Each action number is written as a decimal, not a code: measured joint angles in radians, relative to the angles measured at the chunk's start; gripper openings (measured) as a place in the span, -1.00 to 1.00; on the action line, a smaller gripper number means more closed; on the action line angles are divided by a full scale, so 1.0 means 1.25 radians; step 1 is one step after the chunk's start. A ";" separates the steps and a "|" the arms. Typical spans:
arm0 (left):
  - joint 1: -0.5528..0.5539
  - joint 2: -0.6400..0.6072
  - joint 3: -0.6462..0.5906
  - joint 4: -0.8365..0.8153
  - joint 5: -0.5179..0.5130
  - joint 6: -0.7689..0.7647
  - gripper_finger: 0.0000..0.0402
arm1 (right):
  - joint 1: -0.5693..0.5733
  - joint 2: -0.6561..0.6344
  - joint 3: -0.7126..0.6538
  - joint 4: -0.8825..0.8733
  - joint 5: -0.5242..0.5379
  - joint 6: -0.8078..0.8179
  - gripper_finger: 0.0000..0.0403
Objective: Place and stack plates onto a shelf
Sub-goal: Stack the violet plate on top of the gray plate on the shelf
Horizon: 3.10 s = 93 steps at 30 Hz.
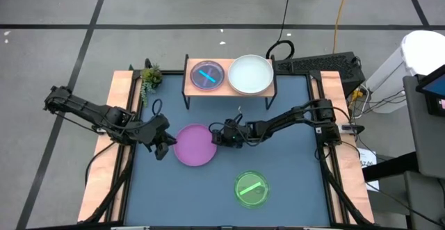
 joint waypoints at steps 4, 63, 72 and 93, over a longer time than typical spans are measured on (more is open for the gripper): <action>0.000 0.000 0.000 -0.004 -0.001 0.006 -0.69 | 0.000 0.001 0.001 -0.009 0.000 -0.016 -0.46; 0.000 0.000 0.000 0.042 -0.067 -0.009 -0.69 | -0.070 -0.832 -0.002 -0.877 0.157 -0.092 -1.00; 0.000 0.000 0.000 0.042 -0.067 -0.025 -0.69 | -0.133 -0.868 -0.002 -0.812 0.124 -0.130 -1.00; 0.000 0.000 0.000 0.041 -0.073 -0.046 -0.69 | -0.248 -0.762 0.373 -1.079 0.065 -0.287 -1.00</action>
